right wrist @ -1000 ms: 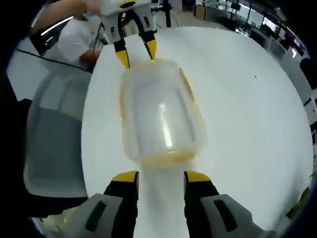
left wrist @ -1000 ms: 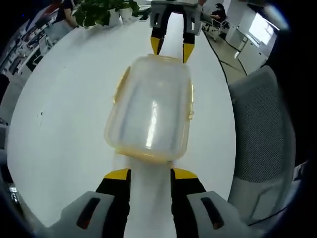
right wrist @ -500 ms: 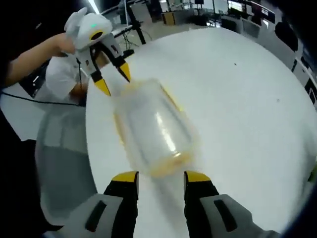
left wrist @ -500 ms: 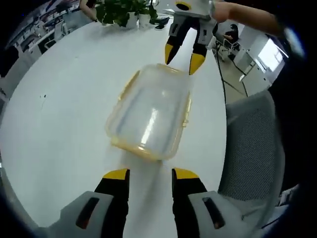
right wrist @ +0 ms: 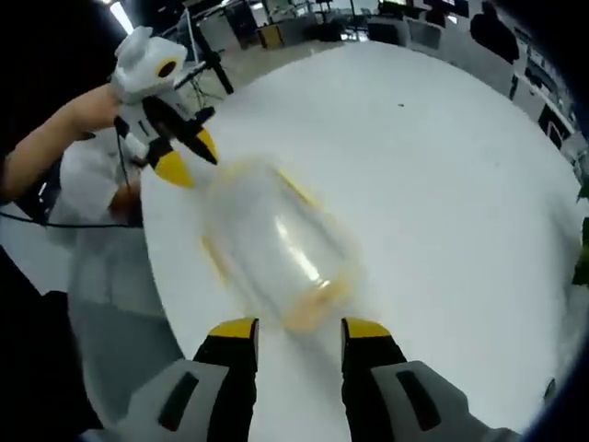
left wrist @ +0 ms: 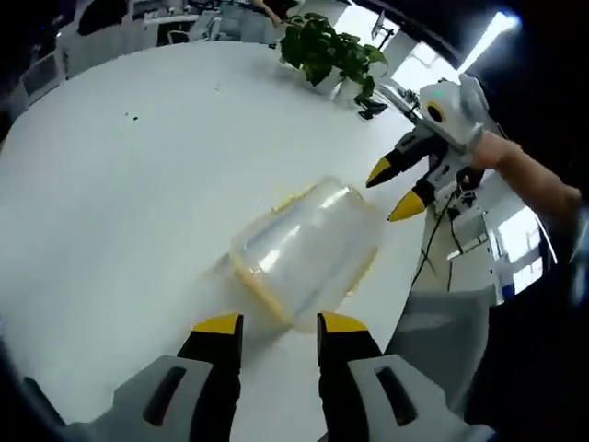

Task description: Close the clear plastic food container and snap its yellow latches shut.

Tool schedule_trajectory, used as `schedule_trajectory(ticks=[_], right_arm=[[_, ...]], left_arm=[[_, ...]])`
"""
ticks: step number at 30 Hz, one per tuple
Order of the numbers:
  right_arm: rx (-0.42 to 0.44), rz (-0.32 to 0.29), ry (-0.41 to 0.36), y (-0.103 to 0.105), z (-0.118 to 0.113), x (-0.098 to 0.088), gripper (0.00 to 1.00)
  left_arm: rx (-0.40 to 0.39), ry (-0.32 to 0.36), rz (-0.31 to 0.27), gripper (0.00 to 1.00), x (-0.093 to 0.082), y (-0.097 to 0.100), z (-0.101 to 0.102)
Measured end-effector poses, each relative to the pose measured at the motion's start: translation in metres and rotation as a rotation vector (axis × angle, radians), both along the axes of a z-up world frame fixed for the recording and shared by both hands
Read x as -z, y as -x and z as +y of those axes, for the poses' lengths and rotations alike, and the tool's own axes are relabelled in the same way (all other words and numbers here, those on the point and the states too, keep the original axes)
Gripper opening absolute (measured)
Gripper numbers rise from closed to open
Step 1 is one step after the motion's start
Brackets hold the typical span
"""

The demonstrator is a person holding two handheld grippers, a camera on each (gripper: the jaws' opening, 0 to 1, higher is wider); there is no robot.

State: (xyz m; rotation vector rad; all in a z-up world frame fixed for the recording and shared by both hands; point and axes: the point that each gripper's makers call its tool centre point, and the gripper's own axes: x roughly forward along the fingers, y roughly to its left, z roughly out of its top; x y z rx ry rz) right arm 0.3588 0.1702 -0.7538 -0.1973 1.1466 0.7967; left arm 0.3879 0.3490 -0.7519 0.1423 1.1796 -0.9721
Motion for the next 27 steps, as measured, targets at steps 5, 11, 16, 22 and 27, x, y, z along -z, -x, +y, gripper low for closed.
schedule_trajectory(ticks=[5,11,16,22,27], right_arm=[[0.099,0.021,-0.032,-0.003,0.004,0.0,0.34],[0.161,0.028,-0.028,-0.005,0.004,0.005,0.32],[0.193,0.034,-0.034,-0.004,0.006,0.005,0.31],[0.252,0.033,-0.044,-0.009,0.01,0.007,0.31],[0.272,0.046,-0.02,-0.01,0.007,0.017,0.3]], left_arm=[[-0.18,0.049,0.114,0.29,0.004,-0.002,-0.002],[-0.197,0.083,0.137,0.27,0.011,0.003,-0.007],[-0.202,0.094,0.137,0.24,0.014,0.003,-0.007],[-0.208,0.089,0.107,0.23,0.016,-0.005,-0.004],[-0.183,0.069,0.097,0.23,0.022,-0.002,-0.005]])
